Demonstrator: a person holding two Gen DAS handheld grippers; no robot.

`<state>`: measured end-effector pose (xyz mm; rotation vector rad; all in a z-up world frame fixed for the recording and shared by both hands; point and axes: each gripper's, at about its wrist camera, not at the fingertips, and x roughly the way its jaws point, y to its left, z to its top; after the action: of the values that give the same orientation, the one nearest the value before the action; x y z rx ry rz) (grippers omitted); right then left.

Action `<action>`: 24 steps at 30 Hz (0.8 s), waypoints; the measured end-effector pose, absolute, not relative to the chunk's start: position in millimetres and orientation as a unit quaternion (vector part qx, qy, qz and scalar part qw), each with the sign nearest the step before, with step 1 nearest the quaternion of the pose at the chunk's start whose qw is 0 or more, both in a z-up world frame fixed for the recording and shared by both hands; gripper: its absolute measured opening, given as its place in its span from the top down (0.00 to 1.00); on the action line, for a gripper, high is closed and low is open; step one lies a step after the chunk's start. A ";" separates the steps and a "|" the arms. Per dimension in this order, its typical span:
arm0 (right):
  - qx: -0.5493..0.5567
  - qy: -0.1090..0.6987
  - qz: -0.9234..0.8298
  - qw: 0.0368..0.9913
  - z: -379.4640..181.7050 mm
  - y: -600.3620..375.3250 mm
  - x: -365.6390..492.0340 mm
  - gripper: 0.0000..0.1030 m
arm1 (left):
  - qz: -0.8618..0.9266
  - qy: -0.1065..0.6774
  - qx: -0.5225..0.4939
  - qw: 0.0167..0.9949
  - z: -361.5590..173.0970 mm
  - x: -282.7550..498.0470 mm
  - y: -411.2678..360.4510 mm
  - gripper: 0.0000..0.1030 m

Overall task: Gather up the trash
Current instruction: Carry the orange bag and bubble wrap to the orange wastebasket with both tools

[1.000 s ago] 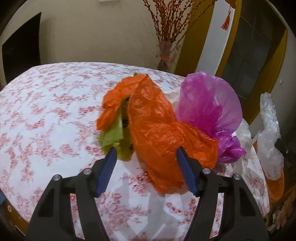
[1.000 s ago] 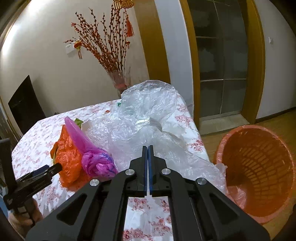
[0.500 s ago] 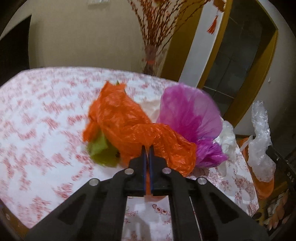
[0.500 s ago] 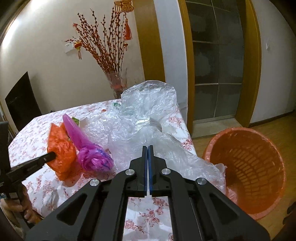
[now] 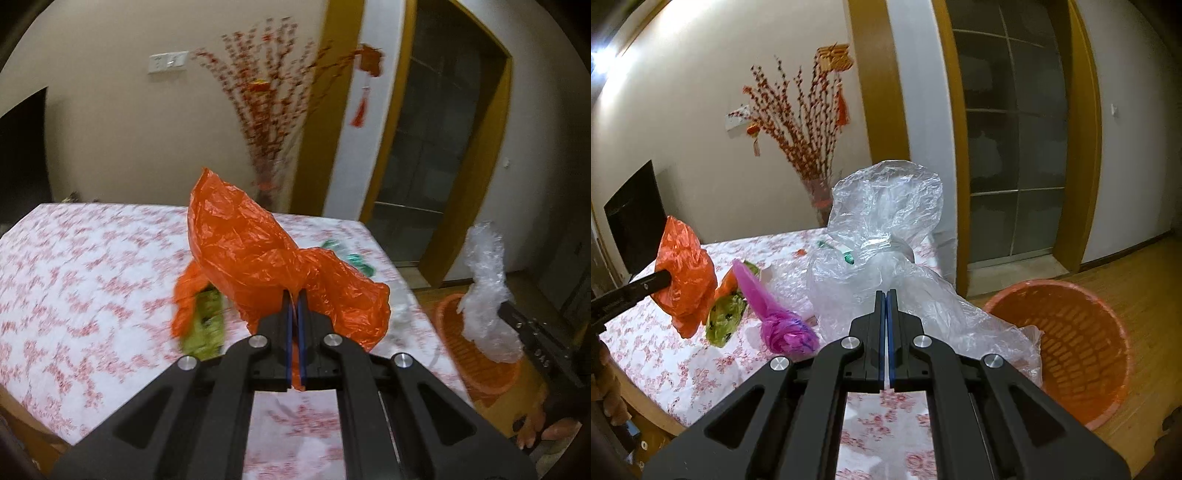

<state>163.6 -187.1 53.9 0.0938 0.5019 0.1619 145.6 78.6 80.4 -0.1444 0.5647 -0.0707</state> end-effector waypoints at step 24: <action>0.105 0.237 -0.073 0.963 46.7 -333.0 153.3 0.99 | -0.269 0.320 -0.020 0.908 54.0 209.8 -154.2 0.96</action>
<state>153.3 -333.0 46.7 0.2133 0.4805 -0.1470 209.8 -154.2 54.0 -0.0417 0.6596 -0.5551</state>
